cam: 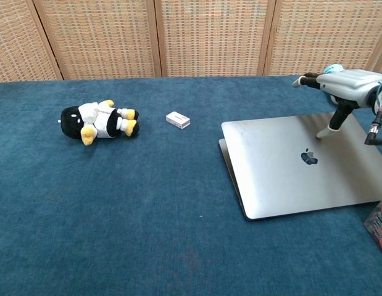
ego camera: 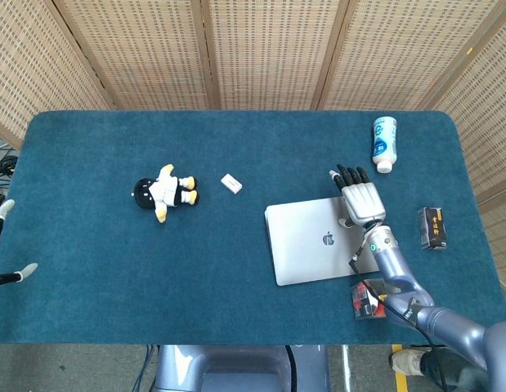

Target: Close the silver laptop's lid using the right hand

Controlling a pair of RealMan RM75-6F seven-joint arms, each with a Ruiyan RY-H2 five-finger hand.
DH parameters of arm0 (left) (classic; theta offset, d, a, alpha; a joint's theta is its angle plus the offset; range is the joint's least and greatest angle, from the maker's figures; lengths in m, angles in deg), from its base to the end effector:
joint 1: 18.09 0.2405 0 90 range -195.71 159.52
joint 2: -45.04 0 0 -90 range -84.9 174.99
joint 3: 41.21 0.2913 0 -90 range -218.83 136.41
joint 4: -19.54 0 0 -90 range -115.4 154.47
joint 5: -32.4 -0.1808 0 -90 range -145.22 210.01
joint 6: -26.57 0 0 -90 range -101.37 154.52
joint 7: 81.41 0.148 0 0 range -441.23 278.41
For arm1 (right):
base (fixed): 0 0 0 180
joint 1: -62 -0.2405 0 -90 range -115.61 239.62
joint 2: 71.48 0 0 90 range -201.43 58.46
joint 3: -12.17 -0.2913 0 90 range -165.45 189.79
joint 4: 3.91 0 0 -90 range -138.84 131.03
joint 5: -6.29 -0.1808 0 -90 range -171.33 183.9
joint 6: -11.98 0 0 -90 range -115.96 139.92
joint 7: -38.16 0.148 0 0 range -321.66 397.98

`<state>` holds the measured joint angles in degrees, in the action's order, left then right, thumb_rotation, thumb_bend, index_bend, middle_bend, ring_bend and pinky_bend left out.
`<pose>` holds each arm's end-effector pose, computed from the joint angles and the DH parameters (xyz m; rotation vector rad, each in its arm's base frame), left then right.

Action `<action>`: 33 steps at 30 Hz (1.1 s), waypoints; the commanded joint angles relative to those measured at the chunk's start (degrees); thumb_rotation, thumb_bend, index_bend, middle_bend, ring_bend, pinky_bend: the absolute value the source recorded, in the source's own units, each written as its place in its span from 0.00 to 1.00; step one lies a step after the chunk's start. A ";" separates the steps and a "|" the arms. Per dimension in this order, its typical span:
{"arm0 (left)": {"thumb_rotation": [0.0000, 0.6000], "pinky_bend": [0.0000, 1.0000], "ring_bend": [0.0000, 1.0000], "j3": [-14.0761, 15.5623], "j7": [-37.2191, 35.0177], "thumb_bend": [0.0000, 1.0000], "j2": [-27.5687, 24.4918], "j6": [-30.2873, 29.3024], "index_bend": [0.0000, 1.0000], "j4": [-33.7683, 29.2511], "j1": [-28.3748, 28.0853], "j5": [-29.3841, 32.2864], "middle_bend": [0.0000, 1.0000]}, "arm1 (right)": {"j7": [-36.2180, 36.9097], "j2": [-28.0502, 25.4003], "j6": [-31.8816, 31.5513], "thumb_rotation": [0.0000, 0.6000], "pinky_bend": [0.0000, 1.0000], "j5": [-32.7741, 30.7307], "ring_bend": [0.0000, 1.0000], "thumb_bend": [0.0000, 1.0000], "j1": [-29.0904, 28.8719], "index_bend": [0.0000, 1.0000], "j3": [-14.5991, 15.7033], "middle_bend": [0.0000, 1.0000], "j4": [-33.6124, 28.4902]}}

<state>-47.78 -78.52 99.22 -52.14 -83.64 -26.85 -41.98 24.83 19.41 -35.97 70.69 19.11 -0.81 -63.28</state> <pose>-0.3140 0.2136 0.2465 -1.3058 -0.9630 -0.8293 -0.2468 -0.4275 0.0443 1.7008 -0.8424 0.7214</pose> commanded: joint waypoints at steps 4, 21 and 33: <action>1.00 0.00 0.00 -0.06 0.27 0.00 0.13 0.34 0.00 0.06 -0.21 0.39 0.00 | -0.72 2.33 0.80 1.00 0.00 -0.70 0.00 0.17 -0.78 0.00 0.18 0.00 3.33; 1.00 0.00 0.00 0.16 0.18 0.00 0.06 0.54 0.00 -0.05 -0.31 0.31 0.00 | -2.64 4.61 0.81 1.00 0.00 -1.81 0.00 0.19 -0.65 0.00 0.43 0.00 6.35; 1.00 0.00 0.00 0.36 -0.72 0.00 -0.31 0.06 0.00 -0.26 0.00 -0.41 0.00 | 1.62 -5.09 -9.35 1.00 0.00 2.42 0.00 0.20 2.07 0.00 -2.98 0.00 -5.90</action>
<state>-47.46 -79.20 98.93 -52.05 -83.89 -26.88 -42.35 24.78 17.54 -42.18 71.42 19.88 -2.74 -65.38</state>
